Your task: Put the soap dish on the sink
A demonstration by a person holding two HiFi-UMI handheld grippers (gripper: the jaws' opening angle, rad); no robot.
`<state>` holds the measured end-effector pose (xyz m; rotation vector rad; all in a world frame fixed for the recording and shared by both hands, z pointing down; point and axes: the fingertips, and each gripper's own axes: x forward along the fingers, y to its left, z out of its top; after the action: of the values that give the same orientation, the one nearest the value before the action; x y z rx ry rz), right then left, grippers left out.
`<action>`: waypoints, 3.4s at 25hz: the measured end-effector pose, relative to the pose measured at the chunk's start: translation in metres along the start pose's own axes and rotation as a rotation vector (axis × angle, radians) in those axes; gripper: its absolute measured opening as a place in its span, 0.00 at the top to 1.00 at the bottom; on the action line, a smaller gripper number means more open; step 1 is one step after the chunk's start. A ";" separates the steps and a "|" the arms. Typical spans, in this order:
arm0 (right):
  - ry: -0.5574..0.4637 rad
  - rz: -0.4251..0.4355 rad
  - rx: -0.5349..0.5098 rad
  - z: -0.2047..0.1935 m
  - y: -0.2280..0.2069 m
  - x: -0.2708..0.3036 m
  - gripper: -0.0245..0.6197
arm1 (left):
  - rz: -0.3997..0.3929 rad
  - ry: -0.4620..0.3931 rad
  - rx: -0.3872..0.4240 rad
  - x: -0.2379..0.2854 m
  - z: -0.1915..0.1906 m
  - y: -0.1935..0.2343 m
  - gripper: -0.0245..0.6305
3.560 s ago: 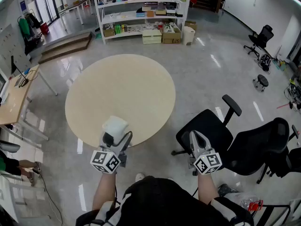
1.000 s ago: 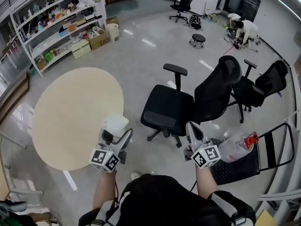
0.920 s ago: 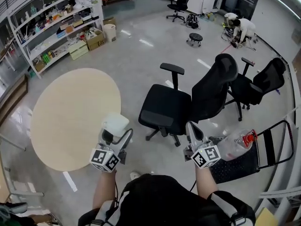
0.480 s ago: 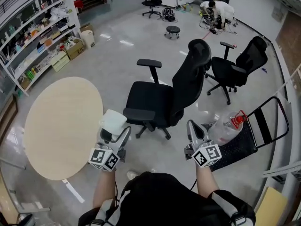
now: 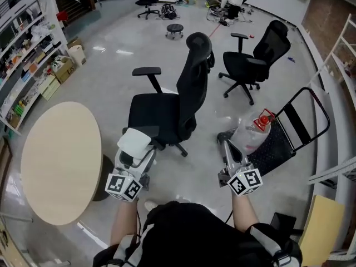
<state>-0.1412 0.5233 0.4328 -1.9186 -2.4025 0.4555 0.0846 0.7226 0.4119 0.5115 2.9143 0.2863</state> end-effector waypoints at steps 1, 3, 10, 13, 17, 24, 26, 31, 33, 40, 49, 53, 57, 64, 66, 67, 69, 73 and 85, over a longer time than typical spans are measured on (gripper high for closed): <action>-0.001 -0.016 0.001 0.001 -0.005 -0.008 0.95 | -0.008 0.005 -0.004 0.004 -0.002 -0.006 0.25; -0.003 -0.052 0.002 0.003 -0.016 -0.024 0.95 | -0.030 0.011 -0.011 0.012 -0.007 -0.018 0.26; -0.031 -0.158 -0.013 0.016 -0.052 -0.071 0.95 | -0.135 0.028 -0.025 0.047 -0.022 -0.061 0.25; -0.042 -0.209 -0.019 0.021 -0.063 -0.089 0.95 | -0.179 0.052 -0.034 0.060 -0.027 -0.080 0.25; -0.059 -0.281 -0.020 0.023 -0.076 -0.108 0.95 | -0.258 0.075 -0.040 0.076 -0.035 -0.099 0.25; -0.080 -0.394 -0.037 0.030 -0.088 -0.131 0.95 | -0.355 0.104 -0.035 0.112 -0.045 -0.109 0.25; -0.094 -0.427 -0.045 0.034 -0.093 -0.138 0.95 | -0.393 0.099 -0.035 0.126 -0.047 -0.116 0.25; -0.128 -0.502 -0.067 0.051 -0.098 -0.150 0.95 | -0.488 0.112 -0.052 0.150 -0.050 -0.140 0.25; -0.133 -0.523 -0.076 0.054 -0.099 -0.154 0.95 | -0.519 0.118 -0.057 0.157 -0.051 -0.149 0.25; -0.144 -0.614 -0.102 0.055 -0.101 -0.184 0.95 | -0.620 0.140 -0.073 0.168 -0.061 -0.176 0.25; -0.164 -0.799 -0.111 0.057 -0.084 -0.241 0.95 | -0.791 0.199 -0.103 0.179 -0.079 -0.227 0.25; -0.165 -0.896 -0.119 0.052 -0.075 -0.272 0.95 | -0.876 0.222 -0.128 0.181 -0.092 -0.250 0.26; -0.177 -0.978 -0.122 0.053 -0.061 -0.293 0.95 | -0.959 0.258 -0.146 0.177 -0.103 -0.274 0.25; -0.164 -1.114 -0.123 0.039 -0.038 -0.328 0.95 | -1.078 0.326 -0.189 0.166 -0.129 -0.306 0.25; -0.160 -1.148 -0.116 0.034 -0.031 -0.336 0.95 | -1.108 0.344 -0.202 0.162 -0.137 -0.315 0.26; -0.154 -1.159 -0.115 0.031 -0.029 -0.340 0.95 | -1.119 0.352 -0.207 0.160 -0.140 -0.319 0.26; -0.151 -1.177 -0.114 0.028 -0.024 -0.347 0.95 | -1.133 0.367 -0.214 0.155 -0.144 -0.328 0.26; -0.173 -1.209 -0.128 0.033 -0.019 -0.368 0.95 | -1.168 0.381 -0.226 0.143 -0.149 -0.348 0.26; -0.266 -1.239 -0.178 0.068 -0.017 -0.438 0.95 | -1.298 0.347 -0.195 0.099 -0.142 -0.437 0.26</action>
<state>-0.0676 0.0860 0.4400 -0.1021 -3.2145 0.3901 -0.1748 0.3315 0.4413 -1.5125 2.7592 0.4440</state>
